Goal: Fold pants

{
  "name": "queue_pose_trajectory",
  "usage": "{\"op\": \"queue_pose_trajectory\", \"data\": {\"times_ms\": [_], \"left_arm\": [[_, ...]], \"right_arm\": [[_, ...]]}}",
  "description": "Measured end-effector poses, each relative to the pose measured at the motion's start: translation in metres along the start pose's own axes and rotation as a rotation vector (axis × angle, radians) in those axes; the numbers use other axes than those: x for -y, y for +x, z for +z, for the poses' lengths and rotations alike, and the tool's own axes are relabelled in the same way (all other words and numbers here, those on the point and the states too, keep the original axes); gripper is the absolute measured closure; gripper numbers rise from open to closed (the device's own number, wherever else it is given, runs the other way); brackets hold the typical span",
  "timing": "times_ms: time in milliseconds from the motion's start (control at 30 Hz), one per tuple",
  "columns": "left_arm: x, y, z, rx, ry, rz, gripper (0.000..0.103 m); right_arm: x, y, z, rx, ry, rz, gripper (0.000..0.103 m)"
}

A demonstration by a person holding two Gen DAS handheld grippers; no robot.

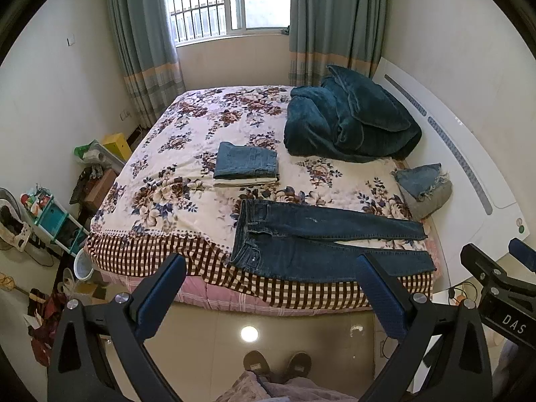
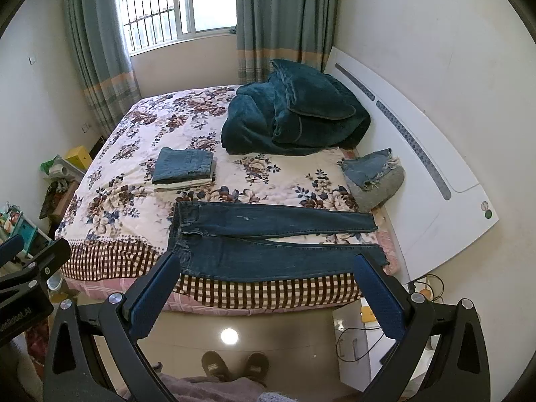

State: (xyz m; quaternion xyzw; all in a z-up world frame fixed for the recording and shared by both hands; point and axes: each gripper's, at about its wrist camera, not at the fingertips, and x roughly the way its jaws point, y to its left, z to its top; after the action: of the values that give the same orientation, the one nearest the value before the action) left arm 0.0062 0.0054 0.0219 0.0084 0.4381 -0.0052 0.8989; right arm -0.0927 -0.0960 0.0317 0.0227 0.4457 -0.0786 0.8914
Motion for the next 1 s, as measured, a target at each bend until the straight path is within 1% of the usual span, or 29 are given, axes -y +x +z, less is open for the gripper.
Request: {"op": "queue_pose_trajectory", "data": {"times_ms": [167, 300, 500, 1000], "left_arm": [[0.001, 0.000, 0.000, -0.001, 0.001, -0.002, 0.000], [0.002, -0.002, 0.006, -0.008, -0.002, -0.004, 0.000], [0.000, -0.003, 0.001, -0.005, -0.004, -0.005, 0.000], [-0.005, -0.005, -0.005, 0.000, -0.011, -0.009, 0.000]], "right_arm": [[-0.004, -0.003, -0.003, -0.002, -0.001, 0.001, 0.000], [-0.005, -0.006, -0.006, -0.002, -0.008, 0.000, 0.000], [-0.012, -0.008, -0.009, -0.001, -0.018, 0.009, 0.000], [-0.010, -0.006, -0.006, -0.006, -0.038, 0.035, 0.000]]}}
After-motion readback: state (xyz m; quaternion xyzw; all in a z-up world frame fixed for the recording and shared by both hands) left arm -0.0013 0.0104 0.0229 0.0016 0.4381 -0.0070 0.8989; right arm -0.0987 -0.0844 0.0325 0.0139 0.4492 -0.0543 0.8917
